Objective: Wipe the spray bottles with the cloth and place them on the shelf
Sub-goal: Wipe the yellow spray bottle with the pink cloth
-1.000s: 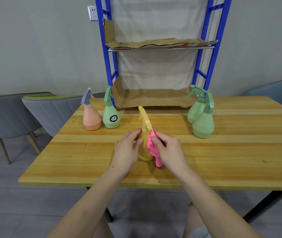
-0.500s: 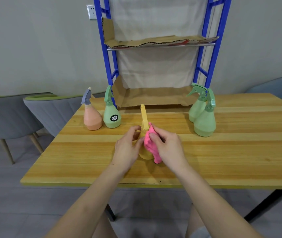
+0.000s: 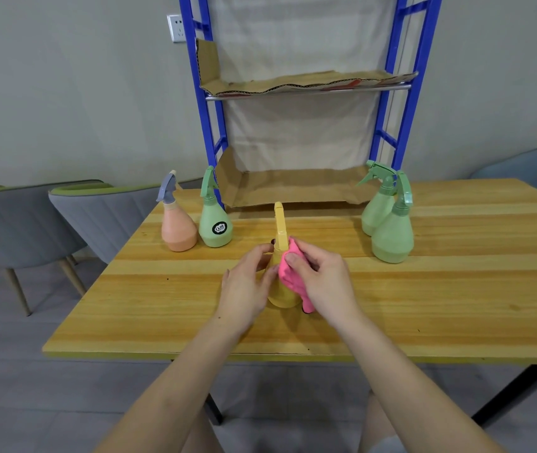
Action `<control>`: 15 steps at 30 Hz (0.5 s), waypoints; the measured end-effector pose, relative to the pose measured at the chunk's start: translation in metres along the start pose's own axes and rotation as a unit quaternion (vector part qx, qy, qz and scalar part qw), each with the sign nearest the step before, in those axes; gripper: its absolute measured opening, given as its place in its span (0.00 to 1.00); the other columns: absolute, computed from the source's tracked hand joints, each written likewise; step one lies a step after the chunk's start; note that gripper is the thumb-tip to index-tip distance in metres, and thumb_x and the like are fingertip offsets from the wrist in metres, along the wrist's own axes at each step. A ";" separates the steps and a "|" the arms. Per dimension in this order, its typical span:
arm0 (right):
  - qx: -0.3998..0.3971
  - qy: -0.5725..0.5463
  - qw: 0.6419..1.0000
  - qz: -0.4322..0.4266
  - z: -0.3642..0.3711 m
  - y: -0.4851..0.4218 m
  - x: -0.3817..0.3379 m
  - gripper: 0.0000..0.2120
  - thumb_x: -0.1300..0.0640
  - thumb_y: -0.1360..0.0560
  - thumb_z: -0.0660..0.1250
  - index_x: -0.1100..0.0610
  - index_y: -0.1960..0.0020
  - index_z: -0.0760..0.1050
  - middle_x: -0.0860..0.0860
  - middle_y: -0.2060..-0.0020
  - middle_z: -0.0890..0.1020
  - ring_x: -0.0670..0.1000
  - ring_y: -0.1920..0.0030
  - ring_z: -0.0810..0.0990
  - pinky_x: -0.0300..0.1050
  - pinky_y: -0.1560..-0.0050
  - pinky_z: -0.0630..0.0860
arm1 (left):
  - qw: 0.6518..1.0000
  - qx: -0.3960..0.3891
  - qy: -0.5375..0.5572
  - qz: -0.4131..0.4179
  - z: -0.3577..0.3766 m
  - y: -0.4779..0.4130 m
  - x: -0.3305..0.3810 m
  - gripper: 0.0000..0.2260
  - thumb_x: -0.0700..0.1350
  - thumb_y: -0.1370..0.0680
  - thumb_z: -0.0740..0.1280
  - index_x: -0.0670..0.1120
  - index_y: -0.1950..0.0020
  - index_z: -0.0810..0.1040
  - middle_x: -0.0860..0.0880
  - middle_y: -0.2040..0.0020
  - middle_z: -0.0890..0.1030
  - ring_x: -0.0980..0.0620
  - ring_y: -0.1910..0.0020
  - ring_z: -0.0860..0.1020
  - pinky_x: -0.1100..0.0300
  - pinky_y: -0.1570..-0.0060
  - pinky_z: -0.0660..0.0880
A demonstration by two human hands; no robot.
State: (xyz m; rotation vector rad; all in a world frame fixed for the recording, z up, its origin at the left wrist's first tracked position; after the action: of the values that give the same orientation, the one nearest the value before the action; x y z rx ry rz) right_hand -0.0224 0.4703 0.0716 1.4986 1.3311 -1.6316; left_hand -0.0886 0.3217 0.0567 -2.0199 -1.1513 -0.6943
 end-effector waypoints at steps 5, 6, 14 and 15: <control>-0.008 -0.002 1.000 0.003 -0.002 0.000 0.004 0.17 0.59 0.17 0.69 0.52 0.29 0.78 0.44 0.50 0.87 0.35 0.53 0.85 0.30 0.57 0.80 | 1.000 0.000 -0.004 0.004 0.000 -0.001 0.002 0.16 0.60 0.20 0.64 0.65 0.33 0.70 0.58 0.37 0.81 0.54 0.36 0.79 0.35 0.32 0.73; -0.005 0.009 1.000 0.004 -0.003 0.000 0.006 0.16 0.58 0.17 0.68 0.52 0.29 0.79 0.45 0.52 0.87 0.36 0.55 0.85 0.31 0.58 0.79 | 1.000 -0.001 -0.004 0.003 -0.001 -0.001 0.002 0.15 0.57 0.19 0.66 0.65 0.33 0.70 0.59 0.38 0.80 0.54 0.36 0.79 0.36 0.32 0.73; -0.038 0.128 0.990 0.052 -0.015 0.008 0.042 0.15 0.50 0.15 0.66 0.44 0.30 0.79 0.42 0.53 0.88 0.48 0.52 0.86 0.51 0.46 0.84 | 1.000 -0.025 -0.014 -0.004 -0.006 -0.004 -0.002 0.19 0.52 0.15 0.64 0.53 0.24 0.73 0.55 0.32 0.77 0.54 0.34 0.76 0.46 0.31 0.74; -0.040 0.143 0.987 0.058 -0.015 0.008 0.044 0.16 0.51 0.15 0.66 0.45 0.29 0.79 0.41 0.52 0.88 0.47 0.51 0.86 0.50 0.46 0.84 | 1.000 -0.025 -0.014 -0.002 -0.006 -0.003 -0.001 0.19 0.52 0.15 0.64 0.50 0.24 0.73 0.53 0.32 0.76 0.53 0.34 0.76 0.48 0.31 0.74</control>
State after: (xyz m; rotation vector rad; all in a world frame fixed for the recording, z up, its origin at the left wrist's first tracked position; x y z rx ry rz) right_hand -0.0191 0.4906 0.0290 1.7761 1.4108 -1.3125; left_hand -0.0928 0.3172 0.0606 -2.0753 -1.1652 -0.7060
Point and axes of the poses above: each hand's wrist, its own y-axis away from the middle knuckle, its own z-axis out of the palm, x = y × z, the point moved 4 cm from there along -y, towards the middle knuckle
